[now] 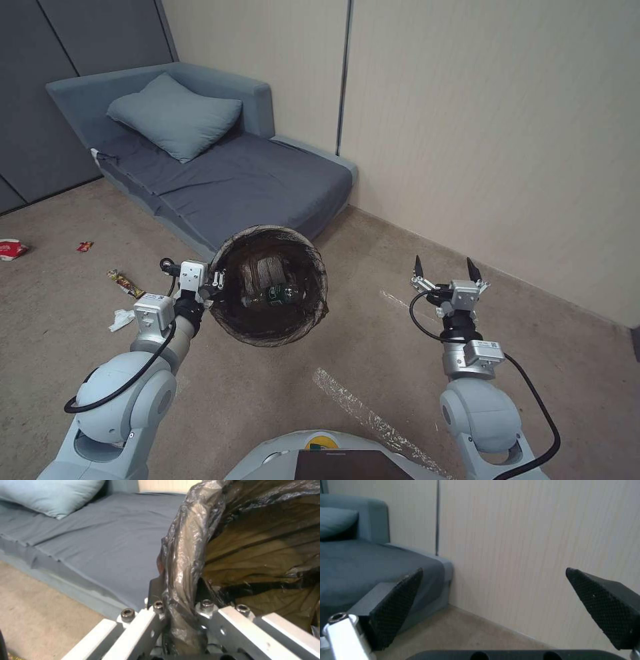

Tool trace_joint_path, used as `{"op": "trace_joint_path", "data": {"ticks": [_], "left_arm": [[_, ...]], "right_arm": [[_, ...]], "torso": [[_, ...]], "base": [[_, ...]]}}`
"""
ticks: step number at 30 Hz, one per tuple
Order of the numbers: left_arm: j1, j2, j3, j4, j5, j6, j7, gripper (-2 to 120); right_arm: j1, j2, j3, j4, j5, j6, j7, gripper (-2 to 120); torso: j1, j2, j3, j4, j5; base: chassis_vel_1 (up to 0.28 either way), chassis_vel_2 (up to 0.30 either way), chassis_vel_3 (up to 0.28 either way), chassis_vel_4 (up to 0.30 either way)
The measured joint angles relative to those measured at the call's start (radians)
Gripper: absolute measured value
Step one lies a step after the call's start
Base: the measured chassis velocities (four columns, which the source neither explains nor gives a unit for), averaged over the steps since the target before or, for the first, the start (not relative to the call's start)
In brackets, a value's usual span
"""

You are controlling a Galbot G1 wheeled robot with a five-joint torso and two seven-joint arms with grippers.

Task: Pick up the trash bin, then pick up the garbage from the floor and place it into the trash bin.

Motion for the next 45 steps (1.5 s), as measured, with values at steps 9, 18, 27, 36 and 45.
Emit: {"op": "trace_joint_path", "data": {"ticks": [9, 18, 27, 36, 45], "left_arm": [[0.000, -0.003, -0.003, 0.000, -0.003, 0.000, -0.003, 0], [0.000, -0.005, -0.007, -0.002, -0.005, 0.001, -0.004, 0], [0.000, -0.005, -0.007, -0.001, -0.006, 0.000, -0.003, 0], [0.001, -0.005, -0.011, -0.003, -0.011, 0.000, -0.006, 0], [0.009, 0.001, -0.021, -0.016, -0.017, 0.002, -0.012, 0]], "right_arm": [[0.001, -0.001, 0.003, -0.004, 0.002, 0.001, 0.000, 100], [0.006, -0.001, 0.003, -0.008, 0.002, 0.002, -0.001, 100], [0.008, 0.000, 0.004, -0.013, 0.002, 0.003, -0.002, 100], [0.009, 0.000, 0.004, -0.014, 0.002, 0.003, -0.004, 100], [0.005, 0.001, 0.004, -0.013, 0.000, 0.003, -0.004, 100]], "torso": [[0.000, 0.000, 0.000, -0.0001, 0.0000], [0.000, 0.000, 0.000, 0.0000, -0.0001], [0.000, 0.000, 0.000, 0.0000, -0.0001], [0.000, 0.000, 0.000, -0.0001, 0.0000], [0.000, 0.000, 0.000, 0.0000, 0.0000]], "base": [[0.033, 0.034, 0.032, 0.039], [0.052, 0.053, 0.052, 0.046], [0.058, 0.065, 0.061, 0.058], [0.062, 0.060, 0.071, 0.063], [0.064, 0.061, 0.064, 0.064]]}}
